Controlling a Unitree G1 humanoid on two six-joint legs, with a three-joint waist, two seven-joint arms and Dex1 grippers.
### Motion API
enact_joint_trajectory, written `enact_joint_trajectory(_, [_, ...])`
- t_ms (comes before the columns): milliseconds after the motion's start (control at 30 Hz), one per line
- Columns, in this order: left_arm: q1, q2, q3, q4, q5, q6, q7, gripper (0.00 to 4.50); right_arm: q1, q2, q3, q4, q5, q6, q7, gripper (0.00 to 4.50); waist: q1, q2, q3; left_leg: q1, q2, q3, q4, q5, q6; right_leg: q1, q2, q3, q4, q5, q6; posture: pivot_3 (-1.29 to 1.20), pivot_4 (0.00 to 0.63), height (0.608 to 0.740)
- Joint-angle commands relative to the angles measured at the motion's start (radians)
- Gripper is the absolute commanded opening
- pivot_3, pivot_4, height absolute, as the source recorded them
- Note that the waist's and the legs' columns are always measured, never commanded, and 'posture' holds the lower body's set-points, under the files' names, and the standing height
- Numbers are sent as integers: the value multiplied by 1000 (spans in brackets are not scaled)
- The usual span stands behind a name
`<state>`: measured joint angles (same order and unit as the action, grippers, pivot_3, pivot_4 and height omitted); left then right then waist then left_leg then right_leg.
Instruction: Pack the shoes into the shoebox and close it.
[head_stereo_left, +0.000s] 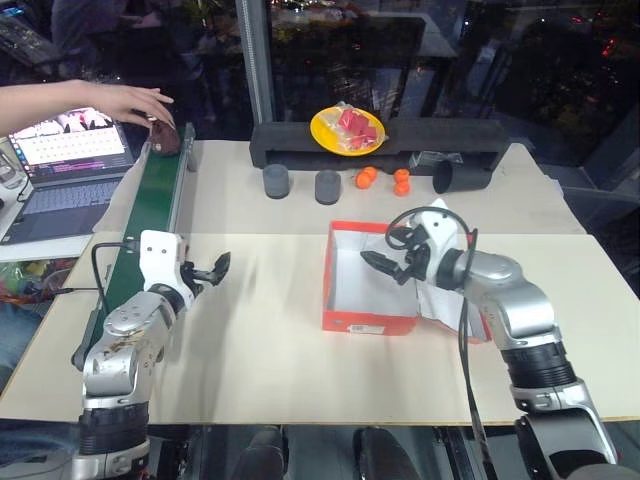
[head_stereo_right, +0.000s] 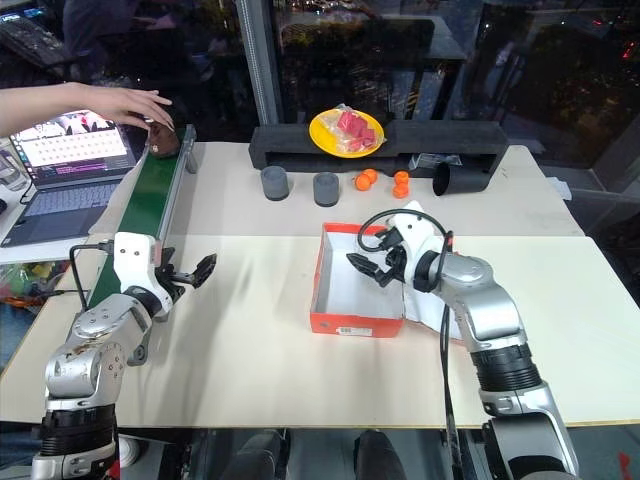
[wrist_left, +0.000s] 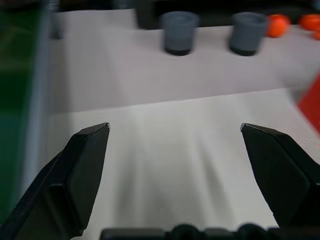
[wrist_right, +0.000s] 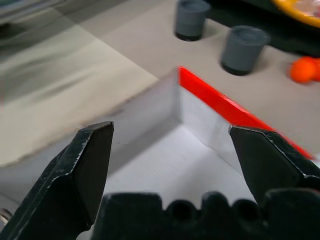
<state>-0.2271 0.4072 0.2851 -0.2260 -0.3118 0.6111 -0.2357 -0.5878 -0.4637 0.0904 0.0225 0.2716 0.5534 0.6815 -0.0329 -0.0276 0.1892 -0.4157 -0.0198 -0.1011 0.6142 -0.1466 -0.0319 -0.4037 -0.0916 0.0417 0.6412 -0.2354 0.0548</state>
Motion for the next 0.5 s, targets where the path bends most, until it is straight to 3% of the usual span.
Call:
enact_joint_trajectory(33, [18,-13,85,-42,23,-23,91,4500,-71,47,1,-15,35,-11,30,4419,-4,0,0,0,0,0,0,0,0,0,0,0,0,0,0,0,150,740])
enact_joint_trajectory(267, [7,-32,160,-31,36,-41,184,4500,-137,115,44,-4,63,11,110,4419,-8,0,0,0,0,0,0,0,0,-1,1,0,0,0,0,0,150,740])
enact_joint_trajectory(500, [-90,27,156,92,46,-77,159,4500,-181,151,81,-15,59,28,130,4419,-3,0,0,0,0,-1,0,0,0,-1,1,-1,1,1,-1,0,150,740])
